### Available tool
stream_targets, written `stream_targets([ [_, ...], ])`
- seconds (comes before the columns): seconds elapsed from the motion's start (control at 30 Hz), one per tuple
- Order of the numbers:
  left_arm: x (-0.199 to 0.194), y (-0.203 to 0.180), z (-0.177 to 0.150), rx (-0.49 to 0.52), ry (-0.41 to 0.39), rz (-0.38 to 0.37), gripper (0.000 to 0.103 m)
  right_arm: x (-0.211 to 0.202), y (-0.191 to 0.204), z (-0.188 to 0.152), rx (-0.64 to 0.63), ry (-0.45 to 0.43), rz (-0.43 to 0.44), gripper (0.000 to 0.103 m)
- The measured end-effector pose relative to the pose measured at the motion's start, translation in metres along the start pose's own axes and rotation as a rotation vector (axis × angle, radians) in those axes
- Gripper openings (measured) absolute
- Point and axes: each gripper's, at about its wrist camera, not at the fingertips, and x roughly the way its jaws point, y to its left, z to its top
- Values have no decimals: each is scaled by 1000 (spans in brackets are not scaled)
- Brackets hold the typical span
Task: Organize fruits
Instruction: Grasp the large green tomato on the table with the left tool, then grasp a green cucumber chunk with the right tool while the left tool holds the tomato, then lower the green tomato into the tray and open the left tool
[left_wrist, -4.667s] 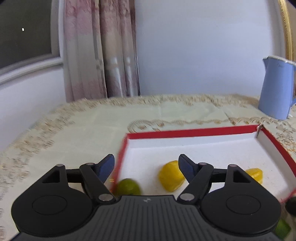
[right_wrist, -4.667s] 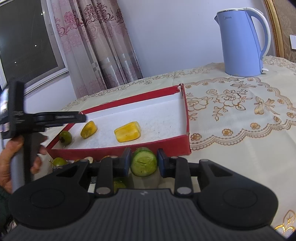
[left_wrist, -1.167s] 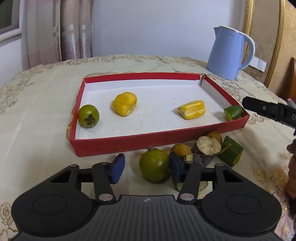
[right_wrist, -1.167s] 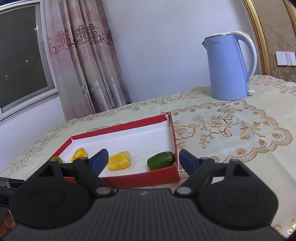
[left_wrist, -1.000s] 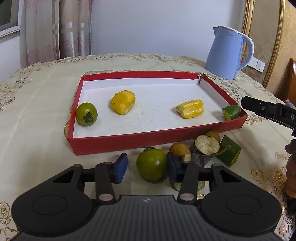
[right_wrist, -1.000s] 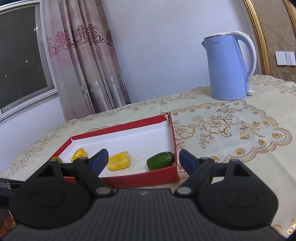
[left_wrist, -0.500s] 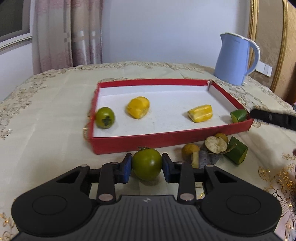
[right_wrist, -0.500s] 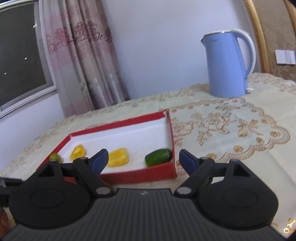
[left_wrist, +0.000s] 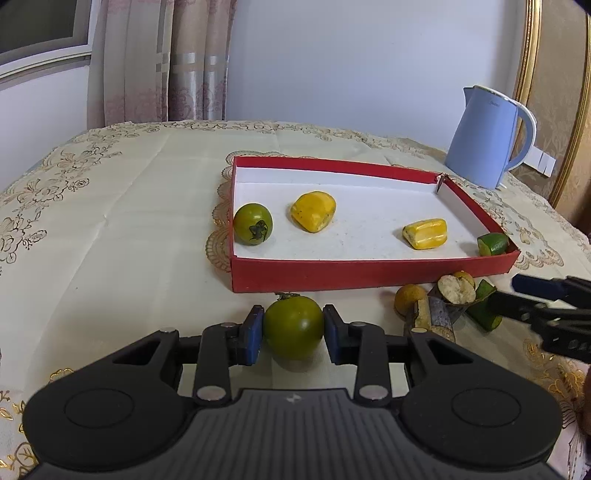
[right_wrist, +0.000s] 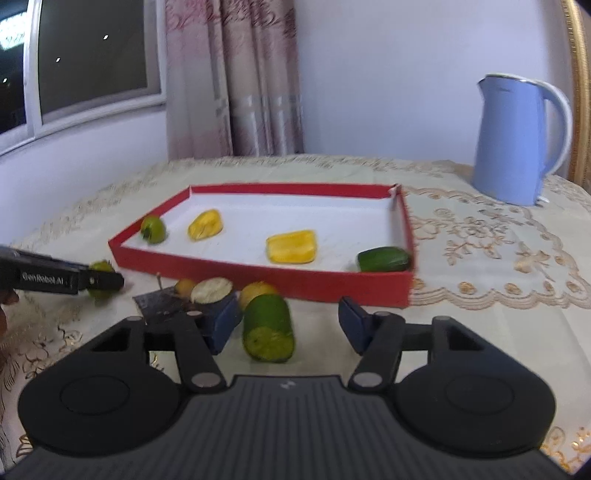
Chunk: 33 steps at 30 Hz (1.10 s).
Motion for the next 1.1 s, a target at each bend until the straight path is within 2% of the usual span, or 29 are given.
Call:
stream_targets([
  [0.07,0,1,0,-3,0,-4,33,7,1,0,-8,24,-4,55],
  [0.27,2,2,0,-13,4,-7,33,21,0,1,9,81,-1,54],
  [0.3,3,2,0,-14,5,-8,33,23,1,1,9,91,1,50],
  [0.33,2,2,0,-12,4,-7,33,25,1,1,9,98,11,42],
  [0.43,2,1,0,-13,5,-7,33,29,5,1,-8,108,24,30],
  [0.53,1,1,-1,-13,6,-7,33,28,5,0,1,100,27,30],
  [0.87,-3,-3,3,-11,-6,1,33,18,-28,-3,203,32,29,31],
  [1.1,-4,-19,26,31,-47,0,33,13,-34,-5,241,2,24,31],
])
